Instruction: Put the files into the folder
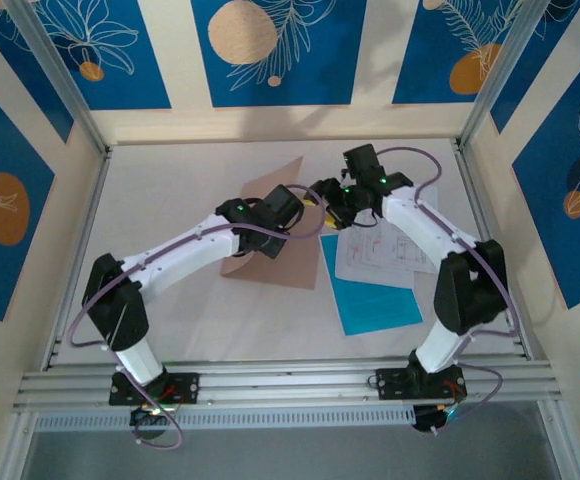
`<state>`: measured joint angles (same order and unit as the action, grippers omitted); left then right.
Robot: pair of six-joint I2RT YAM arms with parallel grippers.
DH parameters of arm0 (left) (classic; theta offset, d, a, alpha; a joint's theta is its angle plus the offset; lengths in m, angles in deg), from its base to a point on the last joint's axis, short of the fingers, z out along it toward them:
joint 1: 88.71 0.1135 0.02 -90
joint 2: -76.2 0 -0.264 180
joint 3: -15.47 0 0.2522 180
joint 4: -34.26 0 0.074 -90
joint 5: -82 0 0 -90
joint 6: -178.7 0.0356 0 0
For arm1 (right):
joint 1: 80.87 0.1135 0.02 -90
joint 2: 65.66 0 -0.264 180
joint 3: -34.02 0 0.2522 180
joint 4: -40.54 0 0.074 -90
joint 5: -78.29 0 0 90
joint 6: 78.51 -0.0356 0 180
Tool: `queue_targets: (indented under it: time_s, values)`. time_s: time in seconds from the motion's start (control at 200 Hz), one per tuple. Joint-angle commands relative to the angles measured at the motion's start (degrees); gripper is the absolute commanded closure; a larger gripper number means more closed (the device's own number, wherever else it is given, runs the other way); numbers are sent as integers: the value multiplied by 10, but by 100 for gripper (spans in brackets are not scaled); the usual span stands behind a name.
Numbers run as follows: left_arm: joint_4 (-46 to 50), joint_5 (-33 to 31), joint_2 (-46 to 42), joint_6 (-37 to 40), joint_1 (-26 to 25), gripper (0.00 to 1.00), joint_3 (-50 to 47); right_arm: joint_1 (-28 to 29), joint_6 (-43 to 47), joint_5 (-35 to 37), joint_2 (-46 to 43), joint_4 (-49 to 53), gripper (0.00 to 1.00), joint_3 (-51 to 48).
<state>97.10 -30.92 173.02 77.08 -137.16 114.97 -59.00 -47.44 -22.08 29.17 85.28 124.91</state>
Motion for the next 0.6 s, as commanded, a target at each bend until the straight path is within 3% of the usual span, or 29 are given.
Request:
queue_targets:
  time_s: [0.0,0.155,0.225,0.595]
  values:
    - [4,34,-24,-43,8,100,-7,18,-19,15,11,-44,41,-50]
    - [6,41,-41,-68,14,100,-16,48,-34,-27,91,-48,74,-36]
    - [6,44,-49,-74,19,100,-22,56,-26,-33,136,-24,83,-1]
    - [-1,55,-130,-131,79,100,-84,55,7,-18,282,110,93,94]
